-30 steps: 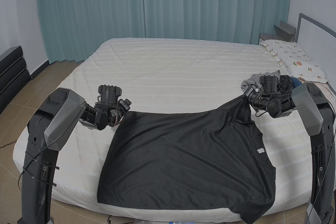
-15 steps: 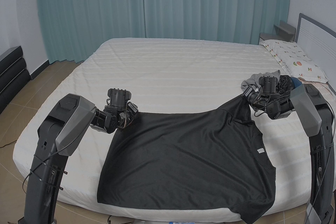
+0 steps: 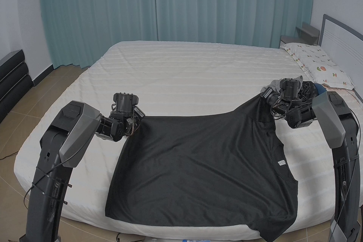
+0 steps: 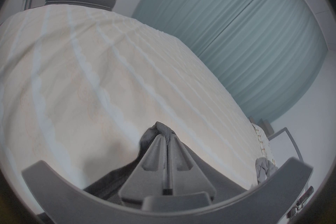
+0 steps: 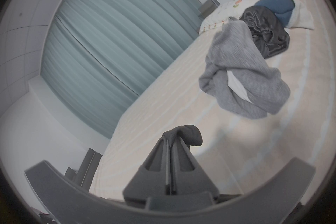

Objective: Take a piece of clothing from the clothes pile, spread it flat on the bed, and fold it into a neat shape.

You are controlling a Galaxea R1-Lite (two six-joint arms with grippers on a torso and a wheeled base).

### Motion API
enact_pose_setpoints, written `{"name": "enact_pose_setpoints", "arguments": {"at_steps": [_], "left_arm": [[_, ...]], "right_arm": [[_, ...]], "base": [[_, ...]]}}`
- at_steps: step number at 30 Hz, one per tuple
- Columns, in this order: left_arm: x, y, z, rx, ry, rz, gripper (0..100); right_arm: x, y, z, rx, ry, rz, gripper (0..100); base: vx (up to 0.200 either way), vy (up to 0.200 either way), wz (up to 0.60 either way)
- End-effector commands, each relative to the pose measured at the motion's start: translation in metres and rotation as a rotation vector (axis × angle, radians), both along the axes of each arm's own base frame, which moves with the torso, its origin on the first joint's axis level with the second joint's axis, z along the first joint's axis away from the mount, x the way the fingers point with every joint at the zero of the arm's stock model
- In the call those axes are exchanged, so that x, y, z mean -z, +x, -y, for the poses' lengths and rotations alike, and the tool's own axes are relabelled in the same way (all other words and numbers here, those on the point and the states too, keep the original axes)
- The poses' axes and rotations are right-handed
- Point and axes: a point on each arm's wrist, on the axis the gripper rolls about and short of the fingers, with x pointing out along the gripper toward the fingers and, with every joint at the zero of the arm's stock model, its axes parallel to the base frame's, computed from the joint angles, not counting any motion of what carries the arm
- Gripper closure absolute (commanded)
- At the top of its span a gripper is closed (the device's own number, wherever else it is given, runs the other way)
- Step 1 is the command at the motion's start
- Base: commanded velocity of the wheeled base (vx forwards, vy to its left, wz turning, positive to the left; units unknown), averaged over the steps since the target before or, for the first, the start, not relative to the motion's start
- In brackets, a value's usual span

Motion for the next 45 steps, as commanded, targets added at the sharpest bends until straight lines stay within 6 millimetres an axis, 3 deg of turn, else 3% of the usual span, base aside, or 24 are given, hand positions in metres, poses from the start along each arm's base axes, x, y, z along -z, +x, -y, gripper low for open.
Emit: {"name": "enact_pose_setpoints", "arguments": {"at_steps": [1,10,17,21,22,23,24,31,38,41,45], "left_arm": [[-0.014,0.005,-0.008,-0.031,-0.005,0.041,100],[-0.016,0.012,-0.007,-0.081,0.000,0.086,100],[-0.017,0.016,-0.006,-0.100,-0.003,0.109,100],[-0.006,0.016,-0.006,-0.097,0.004,0.088,100],[-0.003,0.016,-0.005,-0.096,0.006,0.081,100],[-0.002,0.016,-0.005,-0.096,0.006,0.079,100],[0.002,0.016,-0.003,-0.092,0.010,0.072,0],[0.003,0.016,-0.005,-0.094,0.010,0.070,0],[-0.010,0.012,-0.023,-0.129,0.010,0.060,0],[-0.027,-0.008,-0.042,-0.141,0.006,0.019,0],[-0.038,-0.029,-0.057,-0.135,-0.016,-0.020,0]], "right_arm": [[0.000,0.007,-0.001,0.001,0.001,0.058,100],[0.008,0.030,-0.010,0.058,-0.055,0.165,100],[0.019,0.033,-0.014,0.064,-0.087,0.160,100],[0.027,0.033,-0.014,0.062,-0.091,0.145,100],[0.028,0.033,-0.014,0.064,-0.093,0.143,0],[0.029,0.033,-0.014,0.063,-0.093,0.142,0],[0.031,0.033,-0.014,0.063,-0.094,0.137,0],[0.035,0.031,-0.011,0.063,-0.098,0.096,0],[0.015,0.018,0.015,0.088,-0.088,0.051,0],[0.021,-0.006,0.031,-0.005,-0.057,-0.058,0],[0.030,-0.016,0.037,-0.061,-0.035,-0.113,0]], "base": [[0.000,0.000,0.00],[0.000,0.000,0.00],[0.000,0.000,0.00],[0.000,0.000,0.00],[0.000,0.000,0.00],[0.000,0.000,0.00],[0.000,0.000,0.00],[0.000,0.000,0.00],[0.000,0.000,0.00],[0.000,0.000,0.00],[0.000,0.000,0.00]]}}
